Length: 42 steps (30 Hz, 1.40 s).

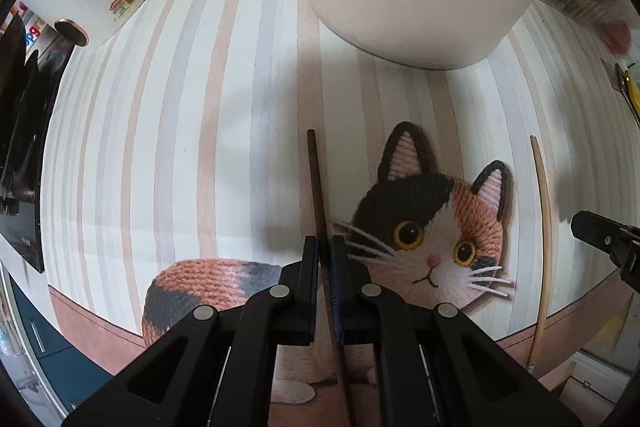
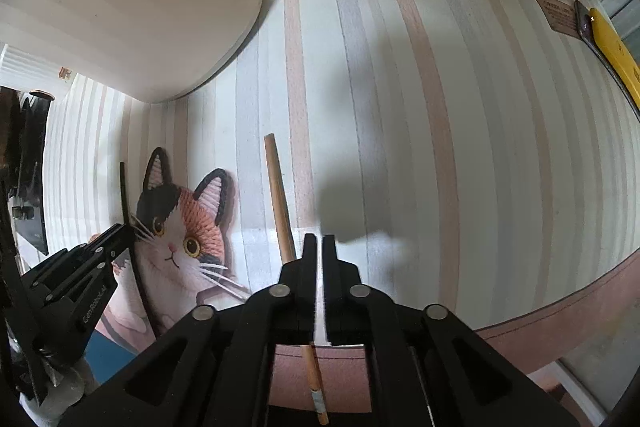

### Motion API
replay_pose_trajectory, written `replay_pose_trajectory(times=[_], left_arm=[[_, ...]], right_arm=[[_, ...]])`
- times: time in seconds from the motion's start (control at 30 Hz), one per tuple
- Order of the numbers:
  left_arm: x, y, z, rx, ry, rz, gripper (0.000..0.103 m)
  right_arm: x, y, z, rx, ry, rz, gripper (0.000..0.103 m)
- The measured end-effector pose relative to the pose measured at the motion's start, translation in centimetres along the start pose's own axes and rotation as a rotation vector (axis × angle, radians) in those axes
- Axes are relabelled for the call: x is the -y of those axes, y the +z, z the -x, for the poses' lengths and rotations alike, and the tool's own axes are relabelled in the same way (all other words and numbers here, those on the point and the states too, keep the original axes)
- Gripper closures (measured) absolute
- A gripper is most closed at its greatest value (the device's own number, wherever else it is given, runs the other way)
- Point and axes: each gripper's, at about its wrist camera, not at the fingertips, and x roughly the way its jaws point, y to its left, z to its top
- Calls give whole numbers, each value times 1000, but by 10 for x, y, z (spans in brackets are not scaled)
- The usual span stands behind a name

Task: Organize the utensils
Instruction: 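Grasp the last wooden chopstick with the right tool while the left tool grasps a black one, then lift both held chopsticks over the beige holder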

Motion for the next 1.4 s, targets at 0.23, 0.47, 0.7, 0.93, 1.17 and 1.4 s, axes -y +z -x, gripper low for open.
replay_pose_trajectory(times=[0.23, 0.47, 0.7, 0.93, 1.17, 1.4], left_arm=[[-8, 3, -10, -3, -34, 14, 98], [-29, 9, -10, -23, -114, 40, 87], [-29, 11, -9, -52, -97, 46, 78], [-52, 10, -6, -44, -95, 103, 78], [-42, 12, -9, -23, -40, 34, 75], [-30, 14, -10, -16, -37, 31, 76]], right_arm=[[-25, -8, -14, -23, -36, 52, 72], [-21, -21, -15, -11, -100, -8, 96], [-9, -15, -8, -17, -124, -14, 95], [-3, -8, -10, -16, -96, -36, 95], [-9, -10, -13, -15, -128, -16, 95], [-15, -11, -13, -9, -145, -15, 95]])
